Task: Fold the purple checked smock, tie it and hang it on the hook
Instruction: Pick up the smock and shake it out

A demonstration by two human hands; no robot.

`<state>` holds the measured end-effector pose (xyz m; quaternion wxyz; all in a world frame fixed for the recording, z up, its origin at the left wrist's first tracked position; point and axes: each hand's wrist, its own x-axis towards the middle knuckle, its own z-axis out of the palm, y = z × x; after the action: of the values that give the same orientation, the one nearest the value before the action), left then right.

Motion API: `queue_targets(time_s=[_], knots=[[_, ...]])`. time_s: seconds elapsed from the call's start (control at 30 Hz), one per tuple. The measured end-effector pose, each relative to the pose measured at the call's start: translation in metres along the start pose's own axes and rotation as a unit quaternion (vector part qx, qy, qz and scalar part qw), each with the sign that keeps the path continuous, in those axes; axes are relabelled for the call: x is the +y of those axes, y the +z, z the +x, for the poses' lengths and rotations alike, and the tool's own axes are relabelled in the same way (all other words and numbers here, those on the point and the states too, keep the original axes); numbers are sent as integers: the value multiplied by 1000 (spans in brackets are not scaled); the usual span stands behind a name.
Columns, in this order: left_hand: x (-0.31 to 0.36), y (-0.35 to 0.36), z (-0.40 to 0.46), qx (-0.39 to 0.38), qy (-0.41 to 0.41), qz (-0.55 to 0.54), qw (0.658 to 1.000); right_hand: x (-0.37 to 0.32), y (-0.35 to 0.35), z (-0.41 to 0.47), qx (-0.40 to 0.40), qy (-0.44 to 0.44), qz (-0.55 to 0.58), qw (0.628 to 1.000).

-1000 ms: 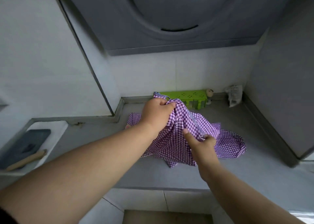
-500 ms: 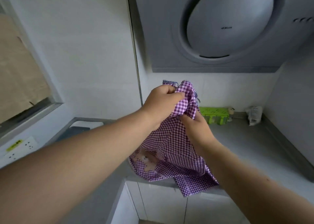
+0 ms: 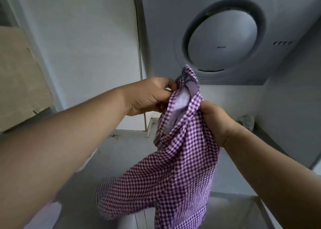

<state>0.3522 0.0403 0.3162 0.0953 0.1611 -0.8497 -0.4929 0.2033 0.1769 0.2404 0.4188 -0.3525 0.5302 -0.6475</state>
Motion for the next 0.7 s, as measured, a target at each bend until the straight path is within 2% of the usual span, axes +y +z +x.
queue_targets(time_s=[0.07, 0.2, 0.27, 0.33, 0.4, 0.47, 0.57, 0.7], knots=[[2, 16, -1, 13, 2, 12, 1000, -5, -3, -2, -8, 6, -1, 1000], [4, 47, -13, -20, 1, 21, 1000, -12, -18, -4, -17, 30, -10, 999], [6, 61, -12, -5, -40, 38, 998, -14, -25, -8, -25, 55, -55, 997], [-20, 65, 11, 8, -74, 40, 996, -16, -33, -13, -30, 73, -119, 990], [-32, 71, 21, -28, -109, 0, 994, -18, -48, -18, -20, 85, -178, 980], [-46, 72, 36, -27, -105, 0, 994, -17, -66, -21, -6, 92, -227, 970], [-65, 64, 50, 2, -118, 29, 993, -12, -98, -25, 30, 89, -369, 925], [-89, 41, 57, 96, -150, 49, 983, -1, -150, -22, 82, 82, -556, 823]])
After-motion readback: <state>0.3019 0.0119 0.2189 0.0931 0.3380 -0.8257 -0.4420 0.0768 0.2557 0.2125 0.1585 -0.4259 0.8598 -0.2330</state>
